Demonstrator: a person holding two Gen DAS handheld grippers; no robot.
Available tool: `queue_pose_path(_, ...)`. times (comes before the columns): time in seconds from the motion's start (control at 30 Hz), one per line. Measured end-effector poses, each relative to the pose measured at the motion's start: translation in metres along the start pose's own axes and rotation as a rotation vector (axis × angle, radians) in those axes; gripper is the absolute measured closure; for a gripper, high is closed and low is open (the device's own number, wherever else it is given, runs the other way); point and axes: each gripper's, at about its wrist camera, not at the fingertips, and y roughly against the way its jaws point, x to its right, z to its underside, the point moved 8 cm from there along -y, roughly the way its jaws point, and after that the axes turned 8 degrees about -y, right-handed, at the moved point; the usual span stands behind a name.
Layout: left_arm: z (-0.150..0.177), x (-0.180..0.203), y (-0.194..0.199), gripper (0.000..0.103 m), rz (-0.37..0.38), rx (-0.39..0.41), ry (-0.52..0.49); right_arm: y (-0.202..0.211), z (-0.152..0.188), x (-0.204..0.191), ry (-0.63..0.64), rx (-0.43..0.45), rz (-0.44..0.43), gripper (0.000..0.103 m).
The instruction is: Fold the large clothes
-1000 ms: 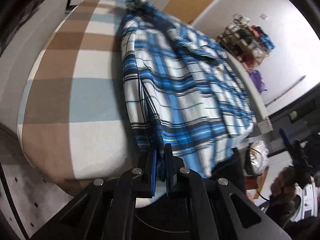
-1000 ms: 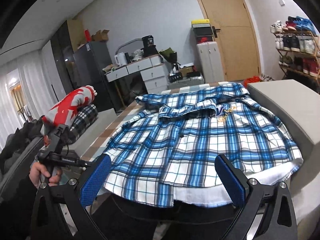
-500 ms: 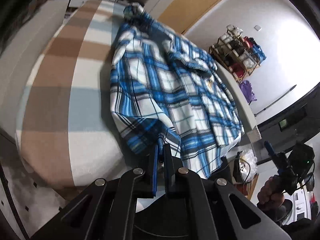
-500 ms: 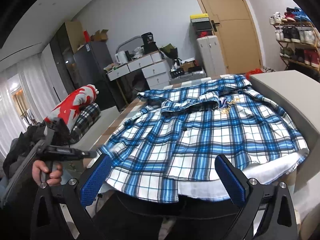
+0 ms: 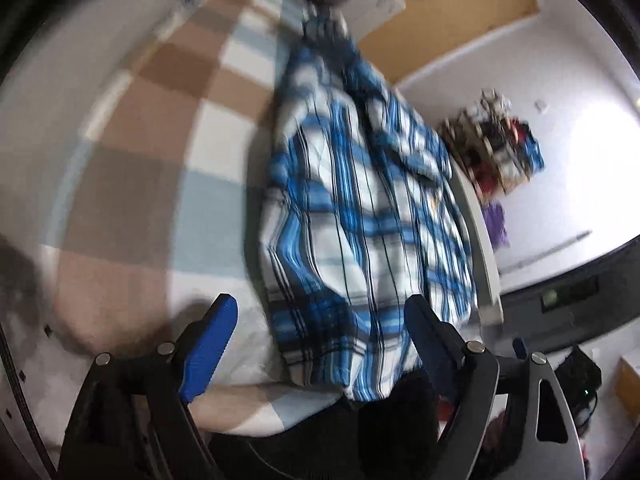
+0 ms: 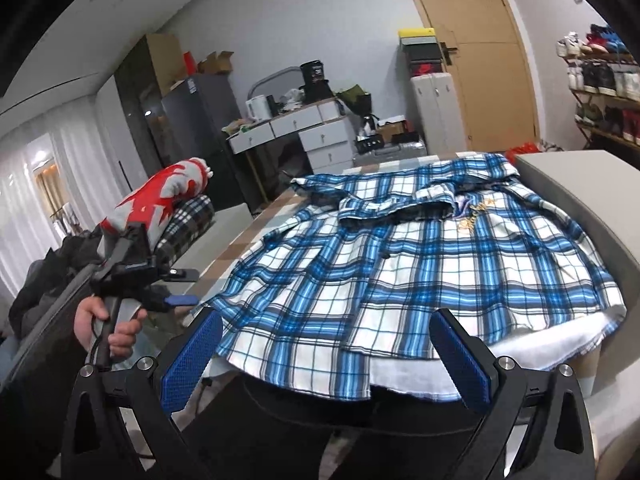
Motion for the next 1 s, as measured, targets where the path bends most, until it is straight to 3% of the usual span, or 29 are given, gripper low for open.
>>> queue_pose_path(0.13,-0.003,0.011,-0.011,0.019,-0.026,-0.033,-0.046,-0.002,0.003,-0.004,-0.013,-0.014,-0.021,0.0)
queue_pose_path(0.23,-0.004,0.016,-0.017,0.01,-0.059,-0.077,-0.069,-0.001,0.003,-0.007,-0.009,-0.012,-0.029,0.0)
queue_pose_path(0.43,0.004,0.028,-0.036,0.01,-0.325,-0.182,-0.275,0.0,0.005,-0.015,0.05,0.001,-0.027,0.0)
queue_pose_path(0.57,0.012,0.029,-0.045,0.012,-0.447,-0.191,-0.39,0.005,-0.003,0.016,0.066,0.015,0.078,0.0)
queue_pose_path(0.6,0.013,0.029,-0.044,0.019,-0.46,-0.187,-0.403,0.006,-0.008,0.041,0.036,-0.006,0.128,0.0)
queue_pose_path(0.67,0.012,0.022,-0.036,0.052,-0.521,-0.169,-0.43,0.013,-0.017,0.088,-0.036,-0.025,0.186,0.0)
queue_pose_path(0.7,0.009,0.02,-0.033,0.078,-0.531,-0.166,-0.435,0.017,-0.02,0.11,-0.079,-0.033,0.217,0.0)
queue_pose_path(0.73,0.008,0.016,-0.029,0.094,-0.507,-0.165,-0.42,0.022,-0.023,0.134,-0.13,-0.048,0.244,0.0)
queue_pose_path(0.87,0.005,0.012,-0.029,0.099,-0.407,-0.161,-0.36,0.041,-0.03,0.225,-0.358,-0.056,0.268,0.0)
queue_pose_path(1.0,0.001,0.016,-0.027,0.101,-0.275,-0.144,-0.302,0.042,-0.015,0.283,-0.601,-0.098,0.2,0.0)
